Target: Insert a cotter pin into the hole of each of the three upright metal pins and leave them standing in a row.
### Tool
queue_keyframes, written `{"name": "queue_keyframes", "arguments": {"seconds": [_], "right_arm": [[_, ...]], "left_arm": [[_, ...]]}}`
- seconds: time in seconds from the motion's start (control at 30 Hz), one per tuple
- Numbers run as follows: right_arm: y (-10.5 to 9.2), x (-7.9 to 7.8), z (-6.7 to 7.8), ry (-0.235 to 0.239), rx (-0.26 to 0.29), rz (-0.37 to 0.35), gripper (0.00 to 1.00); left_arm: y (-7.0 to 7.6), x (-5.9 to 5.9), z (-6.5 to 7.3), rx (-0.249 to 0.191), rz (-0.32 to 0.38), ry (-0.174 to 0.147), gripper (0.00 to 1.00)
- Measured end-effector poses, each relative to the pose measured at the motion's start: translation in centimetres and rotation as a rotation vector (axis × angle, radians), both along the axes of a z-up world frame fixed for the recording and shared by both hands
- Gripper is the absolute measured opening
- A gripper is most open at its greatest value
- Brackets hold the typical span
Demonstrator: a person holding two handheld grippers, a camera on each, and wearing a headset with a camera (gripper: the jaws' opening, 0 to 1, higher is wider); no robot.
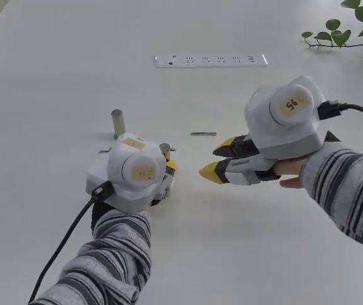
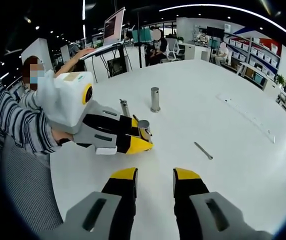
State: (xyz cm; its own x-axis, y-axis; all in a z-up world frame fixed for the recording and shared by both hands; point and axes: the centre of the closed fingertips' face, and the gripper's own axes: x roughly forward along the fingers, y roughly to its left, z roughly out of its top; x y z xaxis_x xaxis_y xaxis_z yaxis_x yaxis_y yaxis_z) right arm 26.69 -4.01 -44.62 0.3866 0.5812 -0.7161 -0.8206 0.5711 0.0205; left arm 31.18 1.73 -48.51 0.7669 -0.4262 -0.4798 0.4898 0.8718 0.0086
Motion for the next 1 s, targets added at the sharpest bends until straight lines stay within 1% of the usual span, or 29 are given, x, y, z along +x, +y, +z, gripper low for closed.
{"name": "queue_keyframes", "arguments": {"seconds": [0.07, 0.17, 0.27, 0.33, 0.4, 0.43, 0.5, 0.6, 0.63, 0.7, 0.83, 0.9, 1.0], "right_arm": [[0.0, 0.0, -0.1, 0.002, -0.001, -0.002, 0.24], [-0.2, 0.0, -0.1, 0.004, 0.000, -0.010, 0.25], [-0.3, 0.1, 0.0, 0.003, 0.003, -0.020, 0.25], [-0.3, 0.2, 0.1, 0.002, 0.005, -0.026, 0.26], [-0.3, 0.3, 0.1, 0.000, 0.005, -0.030, 0.26], [-0.3, 0.4, 0.1, 0.000, 0.006, -0.031, 0.26], [-0.2, 0.4, 0.3, -0.001, 0.010, -0.033, 0.27], [-0.2, 0.4, 0.6, -0.005, 0.016, -0.039, 0.28], [-0.1, 0.4, 0.8, -0.006, 0.020, -0.042, 0.28], [0.1, 0.5, 1.2, -0.008, 0.045, -0.053, 0.29], [0.8, 0.7, 2.1, -0.001, 0.103, -0.072, 0.30], [1.1, 0.9, 2.6, -0.005, 0.121, -0.074, 0.31], [1.7, 1.3, 2.9, -0.010, 0.128, -0.070, 0.33]], "left_arm": [[0.0, 0.0, 0.1, -0.015, 0.011, 0.004, 0.10], [-0.1, 0.1, 0.3, -0.024, 0.011, -0.008, 0.11], [-0.1, 0.1, 0.5, -0.035, 0.017, -0.006, 0.12], [0.0, 0.0, 0.3, -0.033, 0.021, 0.004, 0.14], [0.1, -0.3, -0.1, -0.036, 0.030, 0.026, 0.17], [0.2, -0.4, -0.2, -0.033, 0.032, 0.032, 0.17], [0.3, -0.7, -0.4, -0.027, 0.034, 0.039, 0.18], [0.6, -1.1, -0.3, -0.036, 0.037, 0.048, 0.20], [0.7, -1.3, -0.2, -0.038, 0.036, 0.050, 0.22], [0.8, -1.6, 0.2, -0.048, 0.032, 0.040, 0.25], [1.2, -2.4, 0.9, -0.065, 0.025, 0.038, 0.29], [1.4, -2.9, 1.0, -0.077, 0.034, 0.042, 0.32], [1.6, -3.8, 1.2, -0.096, 0.034, 0.047, 0.36]]}}
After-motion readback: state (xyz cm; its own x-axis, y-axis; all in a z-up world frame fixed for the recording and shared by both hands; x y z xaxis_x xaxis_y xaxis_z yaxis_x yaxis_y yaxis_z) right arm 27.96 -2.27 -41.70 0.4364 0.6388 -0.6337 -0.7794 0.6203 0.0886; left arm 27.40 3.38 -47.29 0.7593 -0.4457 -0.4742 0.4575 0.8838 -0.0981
